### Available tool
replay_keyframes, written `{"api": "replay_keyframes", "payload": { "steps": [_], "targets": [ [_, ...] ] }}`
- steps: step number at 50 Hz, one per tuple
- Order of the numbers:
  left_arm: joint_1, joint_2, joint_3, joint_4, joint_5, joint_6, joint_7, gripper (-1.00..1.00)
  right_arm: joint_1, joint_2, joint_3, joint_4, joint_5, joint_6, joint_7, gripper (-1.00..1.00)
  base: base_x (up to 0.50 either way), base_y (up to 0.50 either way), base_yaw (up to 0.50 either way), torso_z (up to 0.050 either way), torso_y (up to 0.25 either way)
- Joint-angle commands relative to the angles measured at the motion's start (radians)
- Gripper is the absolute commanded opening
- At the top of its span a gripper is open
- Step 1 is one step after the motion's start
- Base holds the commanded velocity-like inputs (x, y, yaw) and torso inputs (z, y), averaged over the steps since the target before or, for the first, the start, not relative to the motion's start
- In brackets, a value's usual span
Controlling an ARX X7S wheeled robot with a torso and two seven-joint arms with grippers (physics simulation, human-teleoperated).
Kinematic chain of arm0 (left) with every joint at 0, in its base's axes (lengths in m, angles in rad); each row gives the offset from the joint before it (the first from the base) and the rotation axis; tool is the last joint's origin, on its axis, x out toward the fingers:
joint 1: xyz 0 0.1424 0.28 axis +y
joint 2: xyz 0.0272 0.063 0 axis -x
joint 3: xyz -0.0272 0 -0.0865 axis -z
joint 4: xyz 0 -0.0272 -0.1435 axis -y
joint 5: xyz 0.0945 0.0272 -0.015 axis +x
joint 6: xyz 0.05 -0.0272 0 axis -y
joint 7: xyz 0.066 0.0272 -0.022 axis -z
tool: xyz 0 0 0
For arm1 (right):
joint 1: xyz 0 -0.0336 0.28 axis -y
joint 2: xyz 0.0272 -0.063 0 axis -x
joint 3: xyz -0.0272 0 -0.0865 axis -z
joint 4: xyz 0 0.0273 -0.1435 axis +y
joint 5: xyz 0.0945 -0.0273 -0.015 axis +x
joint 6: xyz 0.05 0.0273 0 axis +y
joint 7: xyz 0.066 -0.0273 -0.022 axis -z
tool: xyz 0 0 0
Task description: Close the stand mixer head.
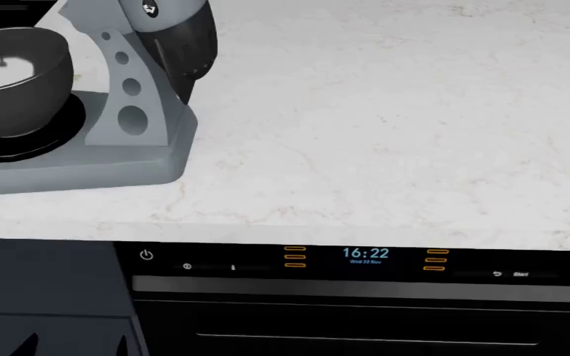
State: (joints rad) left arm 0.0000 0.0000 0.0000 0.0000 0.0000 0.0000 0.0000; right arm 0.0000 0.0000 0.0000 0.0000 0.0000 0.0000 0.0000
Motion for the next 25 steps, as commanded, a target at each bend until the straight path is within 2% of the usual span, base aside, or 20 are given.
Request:
{"api": "replay_keyframes", "payload": {
  "steps": [1, 12, 15, 17, 20, 25],
  "targets": [
    [0.000, -0.010, 0.011, 0.000, -0.010, 0.000, -0.011, 1.00, 0.000, 0.009, 0.000, 0.000, 0.009, 0.000, 0.000, 1.00, 0.00, 0.00, 0.00, 0.000, 0.000],
    [0.023, -0.046, 0.058, 0.021, -0.028, 0.033, -0.050, 1.00, -0.006, 0.042, -0.053, -0.015, 0.056, 0.015, 0.056, 1.00, 0.00, 0.00, 0.00, 0.000, 0.000],
    [0.038, -0.058, 0.069, 0.014, -0.029, 0.126, -0.044, 1.00, -0.002, 0.049, -0.065, -0.013, 0.062, 0.019, 0.057, 1.00, 0.00, 0.00, 0.00, 0.000, 0.000],
    [0.041, -0.068, 0.077, 0.013, -0.009, 0.148, -0.053, 1.00, 0.027, 0.042, -0.069, -0.015, 0.028, 0.126, 0.113, 1.00, 0.00, 0.00, 0.00, 0.050, 0.000],
    [0.027, -0.079, 0.078, 0.085, -0.019, 0.105, -0.053, 1.00, 0.043, 0.065, -0.105, -0.146, 0.002, 0.230, 0.108, 1.00, 0.00, 0.00, 0.00, 0.050, 0.000],
    [-0.055, -0.084, 0.060, 0.282, -0.075, -0.085, -0.063, 1.00, 0.112, 0.094, -0.087, -0.371, 0.031, 0.397, 0.087, 1.00, 0.00, 0.00, 0.00, 0.050, 0.000]
  ]
}}
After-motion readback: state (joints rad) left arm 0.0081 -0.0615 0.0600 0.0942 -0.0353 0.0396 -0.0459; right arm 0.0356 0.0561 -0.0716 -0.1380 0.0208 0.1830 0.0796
